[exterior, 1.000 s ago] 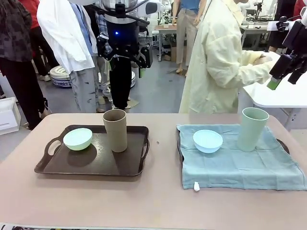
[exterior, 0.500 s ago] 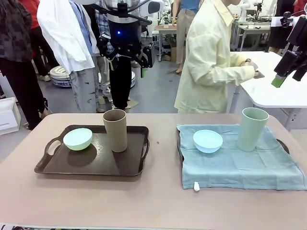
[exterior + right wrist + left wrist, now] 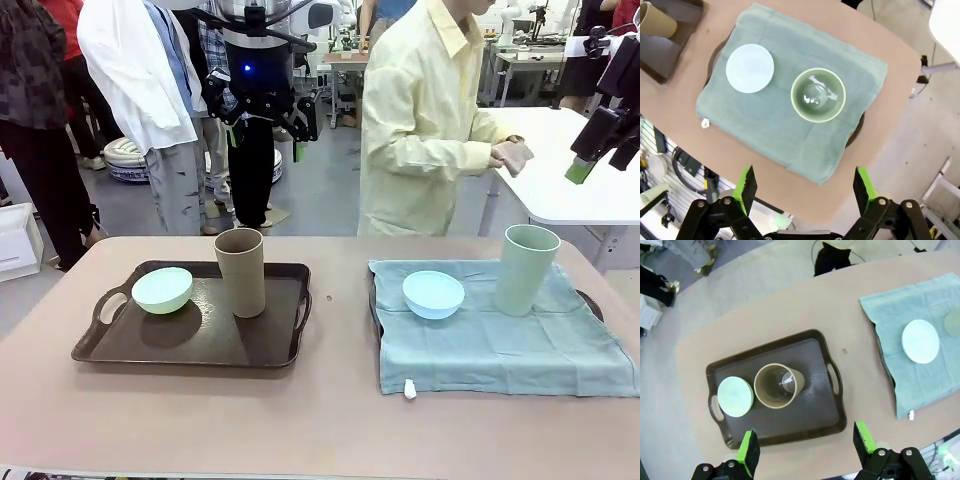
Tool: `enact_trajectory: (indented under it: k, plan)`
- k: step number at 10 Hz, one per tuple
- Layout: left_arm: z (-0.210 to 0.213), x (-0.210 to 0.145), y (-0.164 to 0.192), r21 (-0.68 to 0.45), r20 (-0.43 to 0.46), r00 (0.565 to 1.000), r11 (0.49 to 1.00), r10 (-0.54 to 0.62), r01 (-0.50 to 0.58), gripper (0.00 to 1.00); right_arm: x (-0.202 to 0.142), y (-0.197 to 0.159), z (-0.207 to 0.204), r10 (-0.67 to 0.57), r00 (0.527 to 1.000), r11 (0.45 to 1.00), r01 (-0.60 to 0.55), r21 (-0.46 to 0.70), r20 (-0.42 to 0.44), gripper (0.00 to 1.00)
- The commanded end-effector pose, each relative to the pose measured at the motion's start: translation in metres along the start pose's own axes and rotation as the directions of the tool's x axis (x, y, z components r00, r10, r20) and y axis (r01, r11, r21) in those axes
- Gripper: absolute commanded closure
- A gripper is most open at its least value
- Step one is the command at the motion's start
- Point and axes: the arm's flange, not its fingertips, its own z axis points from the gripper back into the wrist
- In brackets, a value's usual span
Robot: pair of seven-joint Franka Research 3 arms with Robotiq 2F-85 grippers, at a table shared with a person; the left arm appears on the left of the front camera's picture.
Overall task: Set up a tray with a mat and arrange the tableware.
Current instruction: Pick up the Picnic Bowl and Reusable plastic cup from the Handle tray in front of the human's position and hold them in the air.
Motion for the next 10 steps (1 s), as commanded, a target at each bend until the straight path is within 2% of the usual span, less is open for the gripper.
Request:
enact_trajectory:
  k: [1,3,5,8,10]
  plan:
    - [0.001,0.002,0.002,-0.003,0.003,1.000,1.000,-0.005,0.005,0.02,-0.003,0.000,-0.003,-0.002,1.000,1.000,0.002,-0.017,-0.011,0.00]
    - [0.000,0.000,0.000,0.000,0.000,1.000,1.000,0.000,0.000,0.01,0.000,0.000,0.000,0.000,1.000,1.000,0.000,0.000,0.000,0.00]
    - [-0.013,-0.014,0.057,-0.112,-0.063,0.998,0.993,0.013,-0.020,0.01,-0.013,-0.004,-0.004,-0.085,0.996,0.996,0.085,-0.010,-0.021,0.00]
    - [-0.042,-0.032,0.135,-0.161,-0.153,0.987,0.984,0.057,-0.082,0.01,-0.027,-0.008,-0.009,-0.103,0.993,0.994,0.105,0.028,-0.062,0.00]
    - [-0.049,-0.046,0.193,-0.282,-0.169,0.982,0.951,0.080,-0.126,0.01,-0.037,-0.033,-0.009,-0.149,0.985,0.971,0.163,0.173,-0.091,0.00]
